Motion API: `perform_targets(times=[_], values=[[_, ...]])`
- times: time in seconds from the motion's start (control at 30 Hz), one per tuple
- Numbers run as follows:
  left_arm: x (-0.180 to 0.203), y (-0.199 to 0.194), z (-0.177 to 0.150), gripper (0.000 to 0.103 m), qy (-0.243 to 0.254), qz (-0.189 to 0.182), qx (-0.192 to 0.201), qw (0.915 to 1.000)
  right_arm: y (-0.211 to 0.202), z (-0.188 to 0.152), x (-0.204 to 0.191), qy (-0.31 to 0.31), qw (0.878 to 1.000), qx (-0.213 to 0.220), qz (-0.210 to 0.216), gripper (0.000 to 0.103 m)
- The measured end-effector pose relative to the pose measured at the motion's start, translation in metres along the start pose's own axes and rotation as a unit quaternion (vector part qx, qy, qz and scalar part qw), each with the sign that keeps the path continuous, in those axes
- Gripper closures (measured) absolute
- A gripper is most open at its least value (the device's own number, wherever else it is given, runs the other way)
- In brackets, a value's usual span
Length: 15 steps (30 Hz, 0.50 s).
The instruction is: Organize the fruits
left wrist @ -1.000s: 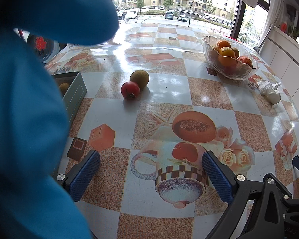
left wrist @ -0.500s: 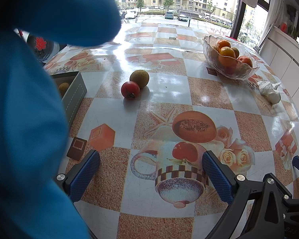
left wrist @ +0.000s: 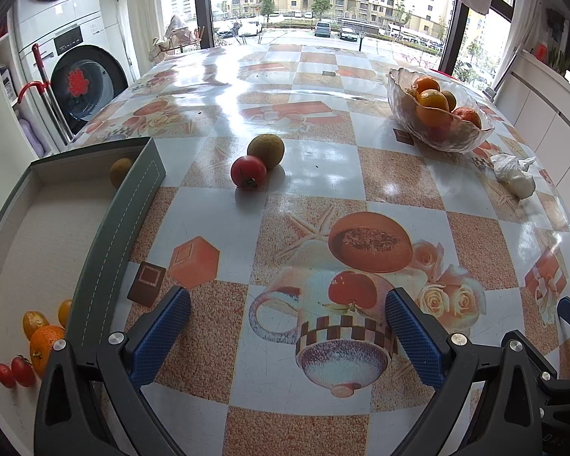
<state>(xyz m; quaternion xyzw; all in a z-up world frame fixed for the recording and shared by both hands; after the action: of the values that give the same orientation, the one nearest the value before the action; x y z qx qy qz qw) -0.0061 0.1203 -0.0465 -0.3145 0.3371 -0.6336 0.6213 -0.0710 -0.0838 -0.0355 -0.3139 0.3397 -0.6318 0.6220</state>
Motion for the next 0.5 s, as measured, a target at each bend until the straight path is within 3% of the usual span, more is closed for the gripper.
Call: perform_targets(times=[0.5], values=[[-0.0015,0.002,0.0013,0.0,0.0,0.0,0.0,1.0,-0.0007,0.0005,-0.0003,0.0,1.0,0.0,0.0,0.0]])
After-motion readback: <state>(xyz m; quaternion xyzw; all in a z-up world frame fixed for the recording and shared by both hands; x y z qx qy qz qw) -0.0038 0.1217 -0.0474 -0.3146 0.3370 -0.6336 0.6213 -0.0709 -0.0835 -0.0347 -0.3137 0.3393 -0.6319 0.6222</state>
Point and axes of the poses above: each gripper's, at about its wrist camera, not at the fingertips, and y roughly the way its jaws point, x to its right, z to its top, the point moved 5 cm from there along y, roughly the way its jaws point, and after that the axes turned 4 degrees about y, right-handed, at the moved point
